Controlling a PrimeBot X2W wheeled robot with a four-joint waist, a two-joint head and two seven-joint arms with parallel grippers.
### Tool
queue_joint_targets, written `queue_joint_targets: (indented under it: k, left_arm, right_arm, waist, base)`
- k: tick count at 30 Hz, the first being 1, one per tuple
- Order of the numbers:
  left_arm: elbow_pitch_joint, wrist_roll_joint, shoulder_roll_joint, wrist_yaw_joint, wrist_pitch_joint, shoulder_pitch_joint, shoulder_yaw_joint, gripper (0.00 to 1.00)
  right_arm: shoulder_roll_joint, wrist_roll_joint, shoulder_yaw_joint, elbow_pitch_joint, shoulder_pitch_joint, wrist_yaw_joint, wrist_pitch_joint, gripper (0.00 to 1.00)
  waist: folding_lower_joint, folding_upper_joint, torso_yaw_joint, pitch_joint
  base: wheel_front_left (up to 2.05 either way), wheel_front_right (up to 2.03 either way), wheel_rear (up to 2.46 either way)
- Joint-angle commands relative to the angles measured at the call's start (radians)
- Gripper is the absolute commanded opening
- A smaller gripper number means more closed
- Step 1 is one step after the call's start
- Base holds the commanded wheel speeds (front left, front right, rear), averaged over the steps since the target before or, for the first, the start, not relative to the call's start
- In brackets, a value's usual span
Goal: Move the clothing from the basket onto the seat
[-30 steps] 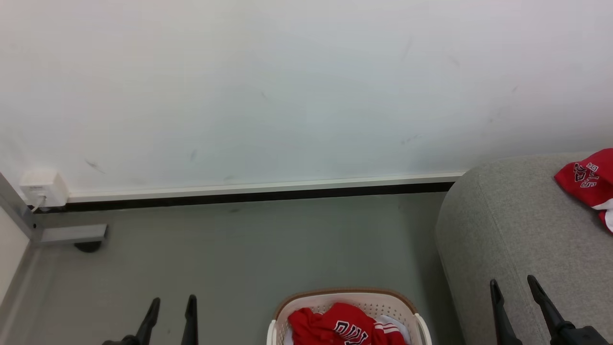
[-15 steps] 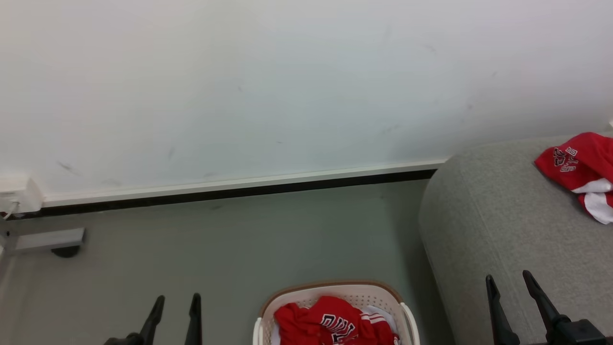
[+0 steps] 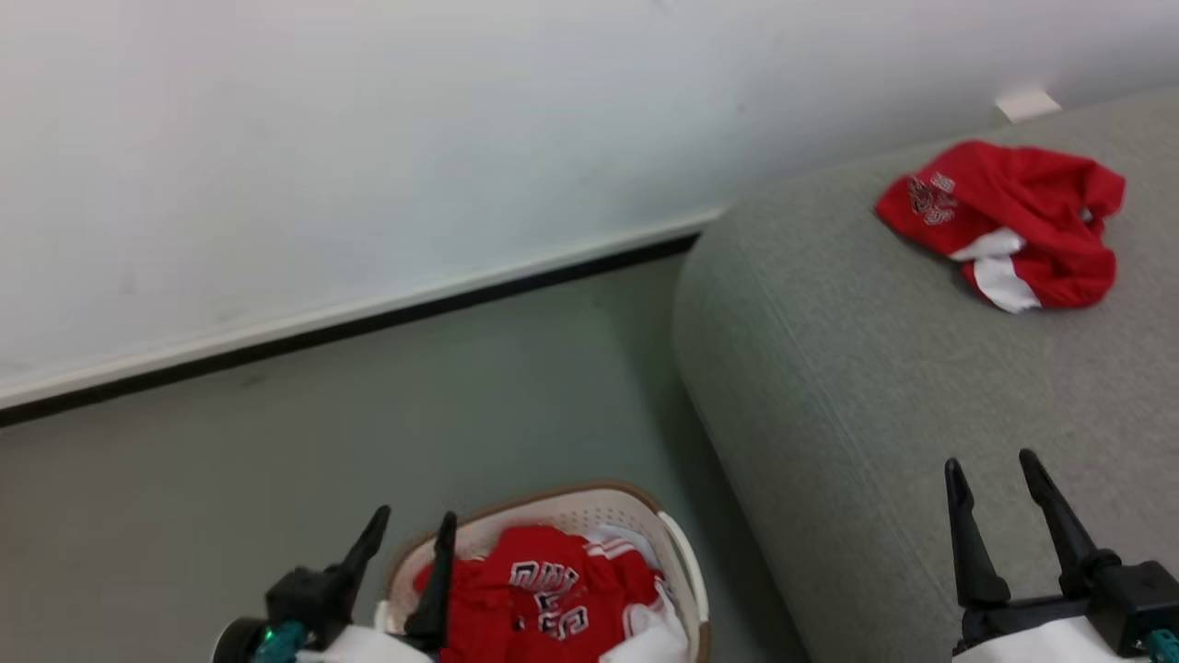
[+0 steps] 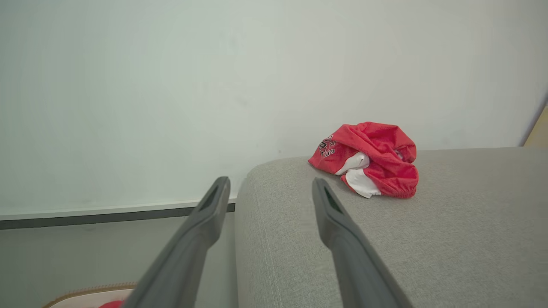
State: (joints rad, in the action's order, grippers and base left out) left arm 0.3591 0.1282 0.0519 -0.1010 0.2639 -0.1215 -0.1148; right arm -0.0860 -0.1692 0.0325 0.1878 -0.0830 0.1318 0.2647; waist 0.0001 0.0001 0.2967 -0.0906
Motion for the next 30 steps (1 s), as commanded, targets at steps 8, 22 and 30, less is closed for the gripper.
queue_joint_targets:
  k: [8, 22, 30]
  left_arm:
    - [0.255, -0.102, 0.051, 0.002, -0.051, -0.212, -0.074, 1.0]
    - [0.583, -0.257, 0.075, 0.062, -0.366, -0.51, -0.204, 1.0]
    - [0.676, -0.311, 0.108, 0.095, -0.44, -0.61, -0.247, 1.0]
  right_arm:
    - [0.027, -0.024, -0.008, -0.067, -0.056, -0.002, -0.001, 1.0]
    - [0.036, -0.113, 0.046, -0.168, -0.173, -0.002, -0.001, 1.0]
    - [0.036, -0.157, 0.093, -0.211, -0.224, -0.002, -0.001, 1.0]
  waist:
    - [-0.0001, -0.0001, 0.155, -0.218]
    - [-0.0001, -0.0001, 0.182, -0.492]
    - [-0.0001, -0.0001, 0.195, -0.617]
  base:
    - [0.0, 0.0, 0.0]
    - [0.0, 0.0, 0.0]
    - [0.0, 0.0, 0.0]
